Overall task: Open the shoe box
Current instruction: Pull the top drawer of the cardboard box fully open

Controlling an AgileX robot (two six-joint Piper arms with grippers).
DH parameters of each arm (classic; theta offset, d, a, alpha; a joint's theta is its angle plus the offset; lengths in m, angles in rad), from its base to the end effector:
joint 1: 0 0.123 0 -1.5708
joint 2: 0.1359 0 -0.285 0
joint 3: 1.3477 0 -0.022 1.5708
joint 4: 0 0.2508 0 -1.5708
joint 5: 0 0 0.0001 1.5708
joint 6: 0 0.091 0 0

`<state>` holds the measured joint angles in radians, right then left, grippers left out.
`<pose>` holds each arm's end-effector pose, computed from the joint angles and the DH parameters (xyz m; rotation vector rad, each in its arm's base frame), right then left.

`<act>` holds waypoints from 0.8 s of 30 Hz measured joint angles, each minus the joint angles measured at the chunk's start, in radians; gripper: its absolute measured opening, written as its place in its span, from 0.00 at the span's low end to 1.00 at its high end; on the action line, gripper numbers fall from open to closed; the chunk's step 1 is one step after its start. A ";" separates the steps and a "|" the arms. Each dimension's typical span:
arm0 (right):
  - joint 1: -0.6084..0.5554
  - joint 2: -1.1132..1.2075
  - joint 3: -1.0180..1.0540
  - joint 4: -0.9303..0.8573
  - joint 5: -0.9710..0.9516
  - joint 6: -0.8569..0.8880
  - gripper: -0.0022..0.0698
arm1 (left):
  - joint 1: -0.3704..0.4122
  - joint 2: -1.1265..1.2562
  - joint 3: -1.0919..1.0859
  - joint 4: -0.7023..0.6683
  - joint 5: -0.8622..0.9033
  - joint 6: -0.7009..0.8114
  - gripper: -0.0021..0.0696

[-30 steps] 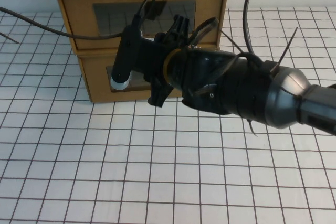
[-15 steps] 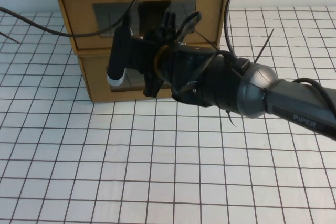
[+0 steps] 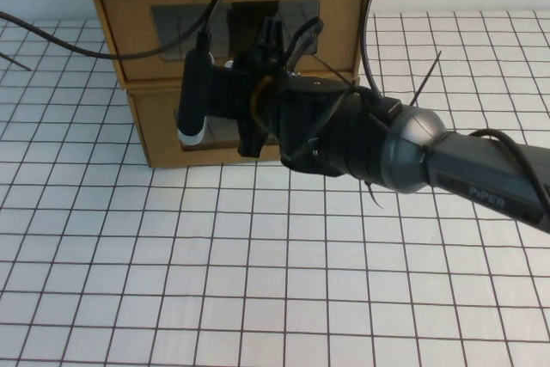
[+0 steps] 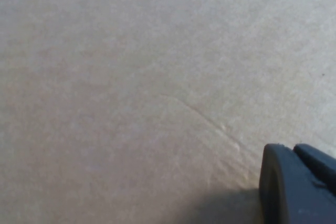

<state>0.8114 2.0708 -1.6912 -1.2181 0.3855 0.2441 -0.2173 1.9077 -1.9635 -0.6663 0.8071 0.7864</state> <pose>0.3628 0.3354 0.2654 -1.3838 1.4450 -0.4486 0.4253 -0.1355 0.3920 0.7818 1.9303 -0.4448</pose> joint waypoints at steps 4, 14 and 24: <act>0.000 0.005 0.000 -0.050 -0.003 0.019 0.31 | 0.000 0.000 0.000 0.000 0.000 0.000 0.03; 0.006 0.034 -0.002 -0.325 0.022 0.235 0.10 | 0.001 0.000 -0.002 0.002 0.003 0.000 0.03; 0.025 0.028 0.027 -0.368 0.053 0.248 0.05 | 0.001 0.000 -0.002 0.006 0.008 -0.036 0.03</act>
<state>0.8365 2.0987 -1.6638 -1.5863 0.4381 0.4925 -0.2165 1.9077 -1.9650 -0.6607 0.8149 0.7508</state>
